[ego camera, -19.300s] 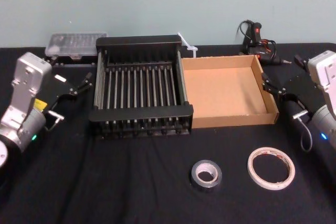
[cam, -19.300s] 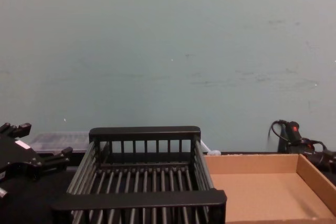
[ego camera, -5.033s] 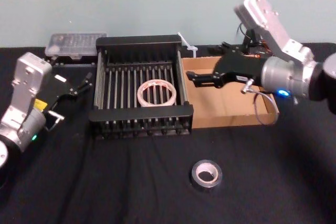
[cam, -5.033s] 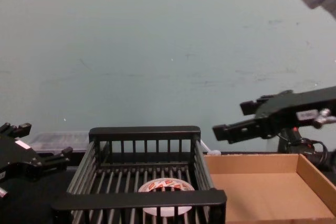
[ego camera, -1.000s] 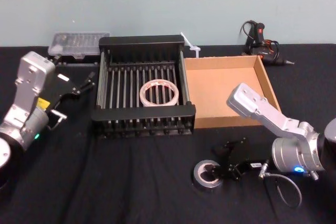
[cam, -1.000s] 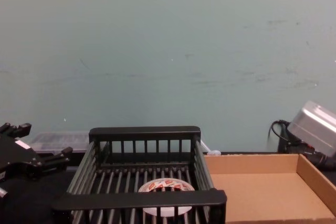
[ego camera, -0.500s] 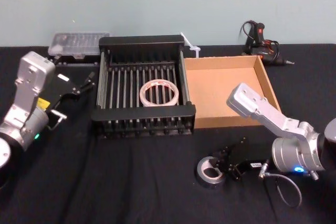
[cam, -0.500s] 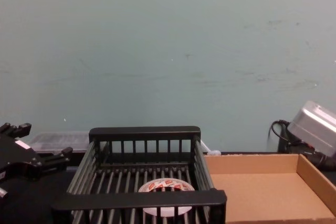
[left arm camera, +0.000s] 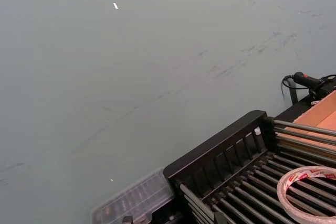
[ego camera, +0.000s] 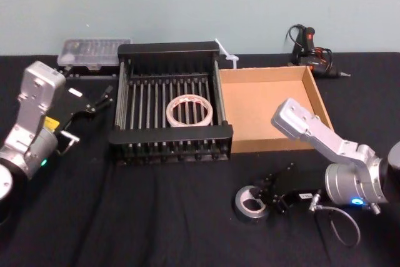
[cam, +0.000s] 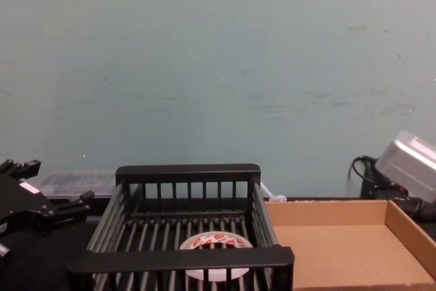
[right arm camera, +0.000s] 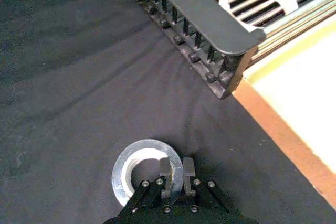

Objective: Pick up the white tape and place it into the black box , Pick up the silver tape and place it into the brown box.

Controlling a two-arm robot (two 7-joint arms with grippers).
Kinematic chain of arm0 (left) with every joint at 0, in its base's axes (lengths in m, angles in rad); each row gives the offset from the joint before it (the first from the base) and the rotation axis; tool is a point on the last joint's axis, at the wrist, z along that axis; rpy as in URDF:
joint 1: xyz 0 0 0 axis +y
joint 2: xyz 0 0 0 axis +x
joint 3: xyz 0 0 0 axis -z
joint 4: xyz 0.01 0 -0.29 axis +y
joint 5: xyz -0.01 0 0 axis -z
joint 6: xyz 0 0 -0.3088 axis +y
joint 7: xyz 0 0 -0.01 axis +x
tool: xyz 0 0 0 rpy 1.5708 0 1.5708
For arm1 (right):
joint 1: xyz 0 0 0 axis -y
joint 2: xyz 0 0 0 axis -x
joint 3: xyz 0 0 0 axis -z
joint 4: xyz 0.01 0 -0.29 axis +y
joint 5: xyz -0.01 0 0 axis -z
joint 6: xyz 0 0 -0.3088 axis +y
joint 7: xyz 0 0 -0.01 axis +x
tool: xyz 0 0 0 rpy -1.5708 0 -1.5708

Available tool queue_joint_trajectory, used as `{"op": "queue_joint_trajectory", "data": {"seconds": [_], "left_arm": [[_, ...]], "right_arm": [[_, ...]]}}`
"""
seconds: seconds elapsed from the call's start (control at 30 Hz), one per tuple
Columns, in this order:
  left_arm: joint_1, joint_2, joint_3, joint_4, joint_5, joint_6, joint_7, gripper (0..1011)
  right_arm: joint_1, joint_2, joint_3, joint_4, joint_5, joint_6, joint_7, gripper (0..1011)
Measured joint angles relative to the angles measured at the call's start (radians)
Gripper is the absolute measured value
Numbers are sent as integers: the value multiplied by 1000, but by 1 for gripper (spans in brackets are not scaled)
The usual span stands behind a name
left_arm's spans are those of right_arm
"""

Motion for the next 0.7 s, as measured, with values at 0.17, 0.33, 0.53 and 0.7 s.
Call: {"op": "queue_joint_trajectory", "data": {"seconds": [0.17,0.33,0.53,0.7], "left_arm": [[0,0,0,0,0,0,0,1001],[0,0,0,0,0,0,0,1001],[0,0,0,0,0,0,0,1001],[0,0,0,0,0,0,0,1001]], "right_arm": [[-8,-1,26,-9,16,3,-17,148],[-11,-10,72,-14,46,7,-53,148],[-5,-31,126,-5,72,10,-107,148],[15,-57,161,25,78,14,-154,148]]}}
